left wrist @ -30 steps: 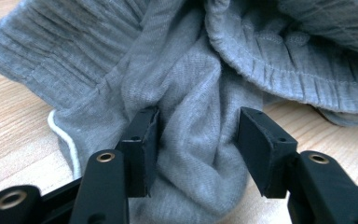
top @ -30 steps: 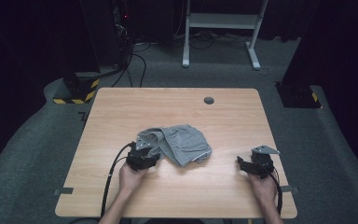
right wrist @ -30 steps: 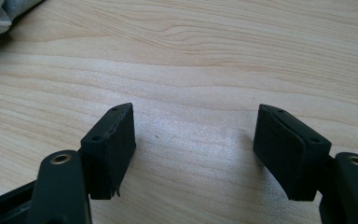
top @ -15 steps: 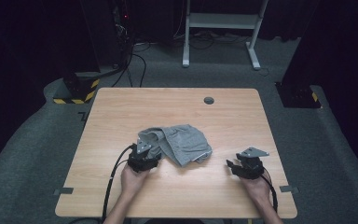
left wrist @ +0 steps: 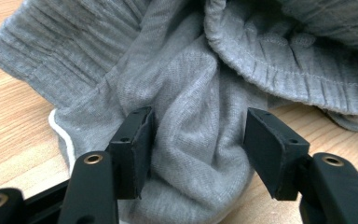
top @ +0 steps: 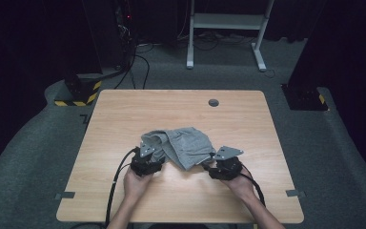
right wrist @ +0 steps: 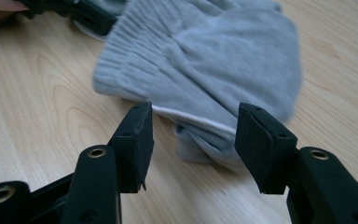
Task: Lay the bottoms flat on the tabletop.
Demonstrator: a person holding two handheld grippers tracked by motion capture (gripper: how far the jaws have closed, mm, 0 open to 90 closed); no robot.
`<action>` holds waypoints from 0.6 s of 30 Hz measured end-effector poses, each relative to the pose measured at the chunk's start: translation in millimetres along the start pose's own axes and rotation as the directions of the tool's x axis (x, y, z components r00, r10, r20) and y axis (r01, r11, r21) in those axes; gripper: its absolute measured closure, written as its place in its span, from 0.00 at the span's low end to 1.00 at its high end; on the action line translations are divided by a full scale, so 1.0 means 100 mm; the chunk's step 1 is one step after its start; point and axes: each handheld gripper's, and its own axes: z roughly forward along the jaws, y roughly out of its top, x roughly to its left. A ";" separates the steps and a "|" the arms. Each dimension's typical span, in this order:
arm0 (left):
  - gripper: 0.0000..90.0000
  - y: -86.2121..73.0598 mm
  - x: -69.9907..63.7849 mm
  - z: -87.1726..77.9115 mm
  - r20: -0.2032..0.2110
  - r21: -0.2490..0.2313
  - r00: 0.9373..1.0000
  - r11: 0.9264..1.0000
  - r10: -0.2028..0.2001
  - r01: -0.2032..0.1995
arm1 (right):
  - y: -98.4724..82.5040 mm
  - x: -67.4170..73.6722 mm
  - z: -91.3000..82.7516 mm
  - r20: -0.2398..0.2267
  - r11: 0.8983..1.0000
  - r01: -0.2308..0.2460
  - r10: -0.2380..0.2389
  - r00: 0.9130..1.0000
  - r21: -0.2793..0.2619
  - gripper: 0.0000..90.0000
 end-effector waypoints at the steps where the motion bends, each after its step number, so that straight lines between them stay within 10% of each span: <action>1: 0.47 0.00 0.00 0.00 0.001 -0.002 1.000 1.000 -0.001 0.001 | 0.03 0.02 0.03 -0.004 1.000 0.015 -0.015 1.000 0.006 0.51; 7: 0.47 0.00 0.00 0.00 0.002 -0.002 1.000 1.000 -0.001 0.001 | 0.11 0.07 0.18 -0.024 0.999 0.042 -0.041 0.999 0.032 0.52; 18: 0.46 0.00 0.00 0.00 -0.001 -0.003 1.000 1.000 0.000 0.000 | 0.11 -0.01 0.37 -0.144 0.991 0.023 -0.004 0.990 0.134 0.96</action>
